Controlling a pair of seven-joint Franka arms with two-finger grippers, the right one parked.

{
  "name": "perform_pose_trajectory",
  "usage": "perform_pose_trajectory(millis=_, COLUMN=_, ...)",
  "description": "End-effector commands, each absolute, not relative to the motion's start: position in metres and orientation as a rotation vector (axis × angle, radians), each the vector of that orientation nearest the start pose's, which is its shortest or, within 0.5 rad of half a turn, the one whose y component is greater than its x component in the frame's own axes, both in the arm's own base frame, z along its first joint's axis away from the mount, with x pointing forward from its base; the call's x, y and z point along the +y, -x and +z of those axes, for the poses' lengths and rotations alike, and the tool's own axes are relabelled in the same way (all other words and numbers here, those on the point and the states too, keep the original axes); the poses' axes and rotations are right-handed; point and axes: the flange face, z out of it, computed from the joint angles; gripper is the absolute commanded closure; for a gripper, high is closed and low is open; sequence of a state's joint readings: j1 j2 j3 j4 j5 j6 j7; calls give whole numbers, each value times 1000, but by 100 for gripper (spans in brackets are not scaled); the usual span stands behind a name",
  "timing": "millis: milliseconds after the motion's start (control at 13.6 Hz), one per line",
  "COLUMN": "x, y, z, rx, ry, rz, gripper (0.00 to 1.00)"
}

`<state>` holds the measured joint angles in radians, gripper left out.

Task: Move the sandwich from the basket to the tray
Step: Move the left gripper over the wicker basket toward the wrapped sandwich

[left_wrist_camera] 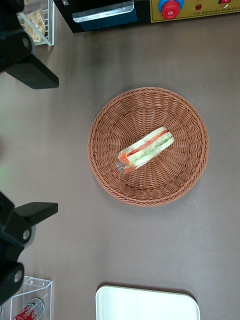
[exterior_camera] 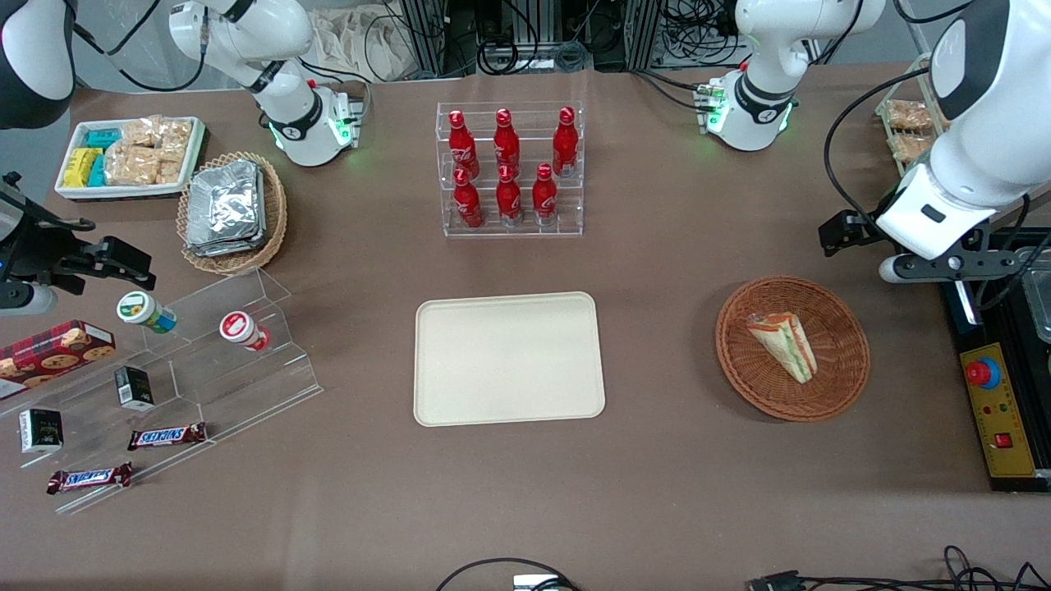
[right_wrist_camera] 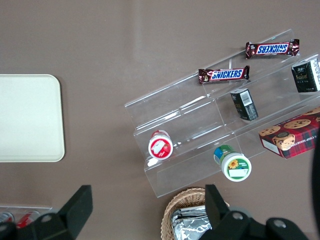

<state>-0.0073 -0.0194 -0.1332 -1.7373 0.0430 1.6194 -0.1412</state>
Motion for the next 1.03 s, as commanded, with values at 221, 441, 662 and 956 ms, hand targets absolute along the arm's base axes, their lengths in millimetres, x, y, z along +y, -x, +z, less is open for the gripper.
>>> perform_pose_trajectory(millis=221, x=-73, y=-543, z=564, rx=0, ry=3091, rz=143, gripper=0)
perform_pose_trajectory(millis=441, x=-72, y=-543, z=564, rx=-8, ry=3091, rz=146, gripper=0)
perform_pose_trajectory(millis=662, x=-71, y=-547, z=552, rx=-87, ry=3087, rz=172, gripper=0)
perform_pose_trajectory(millis=956, x=-78, y=-556, z=504, rx=-504, ry=3093, rz=330, gripper=1)
